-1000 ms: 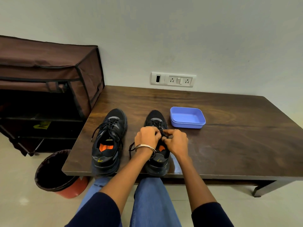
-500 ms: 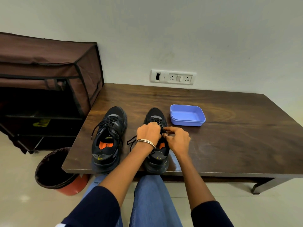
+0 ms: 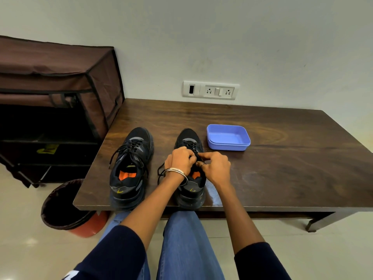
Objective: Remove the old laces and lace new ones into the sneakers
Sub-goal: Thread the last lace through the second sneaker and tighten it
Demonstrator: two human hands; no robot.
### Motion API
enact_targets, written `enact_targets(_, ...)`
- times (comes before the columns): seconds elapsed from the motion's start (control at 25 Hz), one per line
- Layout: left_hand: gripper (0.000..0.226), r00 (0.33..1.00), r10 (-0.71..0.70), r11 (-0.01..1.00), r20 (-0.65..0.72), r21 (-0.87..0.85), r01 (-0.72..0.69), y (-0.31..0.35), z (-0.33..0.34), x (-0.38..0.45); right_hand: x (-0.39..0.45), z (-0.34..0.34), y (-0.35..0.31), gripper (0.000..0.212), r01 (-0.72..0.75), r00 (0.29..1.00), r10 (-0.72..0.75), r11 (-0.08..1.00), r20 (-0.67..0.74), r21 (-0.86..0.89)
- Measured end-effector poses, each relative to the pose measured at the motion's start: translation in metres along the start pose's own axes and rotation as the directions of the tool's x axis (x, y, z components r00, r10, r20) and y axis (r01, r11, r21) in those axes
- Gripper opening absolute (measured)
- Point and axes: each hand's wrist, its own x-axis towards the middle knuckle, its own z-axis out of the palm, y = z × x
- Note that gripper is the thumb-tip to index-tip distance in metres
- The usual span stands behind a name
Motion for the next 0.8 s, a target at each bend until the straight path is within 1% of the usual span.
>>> enact_targets(0.08,0.021,1.000,-0.008,1.000,0.003,-0.011,0.008,-0.001,0.002,0.001,0.000,-0.005,0.001,0.033,0.036,0.999,-0.036,0.999,0.033,0.007)
enact_targets(0.2,0.017,0.996,-0.086,0.991,-0.001,-0.105,0.085,0.000,0.006,0.000,0.002,-0.007,0.007,0.023,0.059,0.997,-0.063,0.994,0.046,0.096)
enact_targets(0.28,0.015,0.991,-0.135,0.980,0.001,-0.145,0.134,0.002,0.007,0.000,0.009,-0.003,0.011,0.017,-0.006,0.999,0.000,0.986,0.039,0.166)
enact_targets(0.36,0.014,0.988,-0.154,0.983,0.001,-0.103,0.154,0.005,0.006,-0.002,0.018,0.003,0.013,0.010,-0.091,0.996,0.088,0.951,0.023,0.296)
enact_targets(0.4,0.014,0.989,-0.147,0.986,-0.003,-0.081,0.147,0.006,0.005,-0.003,0.020,0.006,0.012,0.009,-0.115,0.993,0.115,0.927,0.020,0.358)
enact_targets(0.48,0.017,0.995,-0.096,0.994,-0.032,-0.057,0.094,0.005,0.003,-0.005,0.023,0.010,0.009,0.012,-0.142,0.988,0.154,0.895,0.005,0.422)
enact_targets(0.56,0.034,0.997,-0.012,1.000,-0.073,0.028,0.014,0.001,0.002,-0.005,0.022,0.013,0.002,0.017,-0.192,0.973,0.228,0.867,-0.023,0.460)
enact_targets(0.6,0.039,0.996,0.035,0.994,-0.083,0.107,-0.026,-0.002,0.002,-0.005,0.020,0.012,-0.004,0.019,-0.215,0.958,0.282,0.813,-0.043,0.541)
enact_targets(0.64,0.040,0.994,0.067,0.984,-0.086,0.171,-0.051,-0.005,0.002,-0.006,0.018,0.007,-0.010,0.022,-0.220,0.937,0.346,0.694,-0.050,0.686)
enact_targets(0.68,0.039,0.993,0.068,0.980,-0.099,0.193,-0.048,-0.008,0.003,-0.007,0.018,-0.005,-0.016,0.025,-0.189,0.913,0.408,0.481,-0.027,0.856)
enact_targets(0.72,0.039,0.992,0.048,0.981,-0.119,0.194,-0.024,-0.009,0.003,-0.008,0.016,-0.022,-0.021,0.026,-0.109,0.901,0.434,0.175,0.023,0.979)
enact_targets(0.76,0.040,0.989,0.026,0.981,-0.145,0.196,0.003,-0.010,0.004,-0.009,0.014,-0.041,-0.022,0.027,-0.009,0.904,0.424,-0.109,0.055,0.994)
enact_targets(0.8,0.041,0.986,0.016,0.976,-0.165,0.218,0.021,-0.010,0.006,-0.010,0.012,-0.059,-0.019,0.026,0.075,0.913,0.405,-0.276,0.045,0.958)
